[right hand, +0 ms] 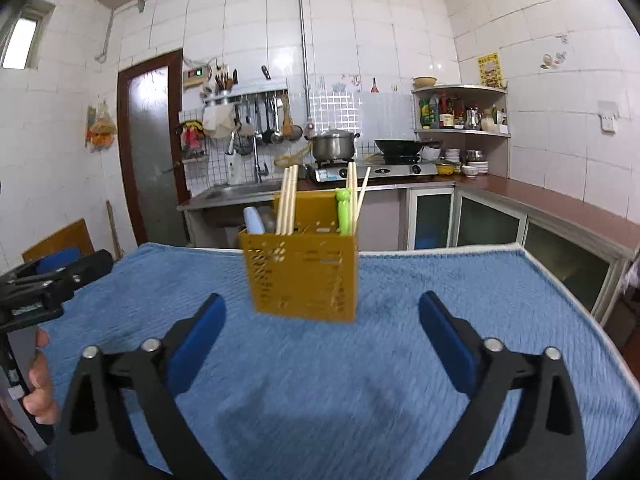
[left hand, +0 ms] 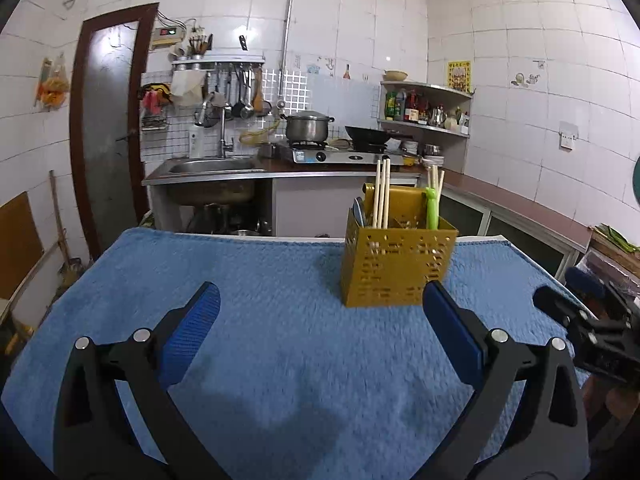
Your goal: Organize utensils
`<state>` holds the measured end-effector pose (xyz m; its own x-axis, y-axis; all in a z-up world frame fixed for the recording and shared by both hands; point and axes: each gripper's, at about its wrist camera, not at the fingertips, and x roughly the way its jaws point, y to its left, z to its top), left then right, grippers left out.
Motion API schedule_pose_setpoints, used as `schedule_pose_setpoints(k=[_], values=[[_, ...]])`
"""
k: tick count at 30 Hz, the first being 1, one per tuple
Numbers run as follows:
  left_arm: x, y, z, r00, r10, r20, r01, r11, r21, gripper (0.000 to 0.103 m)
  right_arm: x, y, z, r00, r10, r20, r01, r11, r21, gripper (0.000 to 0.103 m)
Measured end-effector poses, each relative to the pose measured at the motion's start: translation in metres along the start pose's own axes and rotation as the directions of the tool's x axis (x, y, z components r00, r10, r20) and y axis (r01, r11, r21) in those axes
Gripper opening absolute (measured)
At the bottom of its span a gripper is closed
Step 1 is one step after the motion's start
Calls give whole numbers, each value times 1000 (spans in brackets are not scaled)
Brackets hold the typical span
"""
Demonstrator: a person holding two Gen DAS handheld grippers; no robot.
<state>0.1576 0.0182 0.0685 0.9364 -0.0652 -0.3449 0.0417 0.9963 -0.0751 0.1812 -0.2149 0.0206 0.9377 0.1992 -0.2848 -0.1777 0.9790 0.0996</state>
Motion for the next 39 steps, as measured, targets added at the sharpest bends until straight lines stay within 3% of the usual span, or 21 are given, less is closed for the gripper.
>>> schedule_pose_setpoints(k=[5, 12, 20, 24, 29, 33, 39], values=[[-36, -10, -37, 999, 39, -13, -40, 999, -28, 98, -43, 9, -39, 999, -28, 30, 28, 1000, -1, 99], [-62, -23, -68, 985, 147, 87, -148, 989, 11, 98, -56, 11, -65, 994, -100, 33, 100, 995, -6, 99], [-36, -27, -84, 963, 269, -22, -266, 958, 103, 98, -40, 25, -71, 991, -126, -34, 123, 989, -85, 99], [-36, -18, -83, 963, 266, -36, -263, 962, 74, 98, -45, 26, -72, 989, -150, -19, 148, 985, -88, 99], [-38, -4, -84, 963, 264, -46, -264, 964, 14, 98, -36, 37, -73, 980, -185, -68, 174, 974, -147, 99], [-39, -5, -85, 965, 259, -43, -258, 966, 21, 98, -32, 46, -75, 972, -215, -92, 194, 961, -198, 99], [-41, -9, -84, 969, 247, -23, -247, 969, 28, 98, -29, 43, -76, 964, -238, -121, 213, 959, -187, 99]])
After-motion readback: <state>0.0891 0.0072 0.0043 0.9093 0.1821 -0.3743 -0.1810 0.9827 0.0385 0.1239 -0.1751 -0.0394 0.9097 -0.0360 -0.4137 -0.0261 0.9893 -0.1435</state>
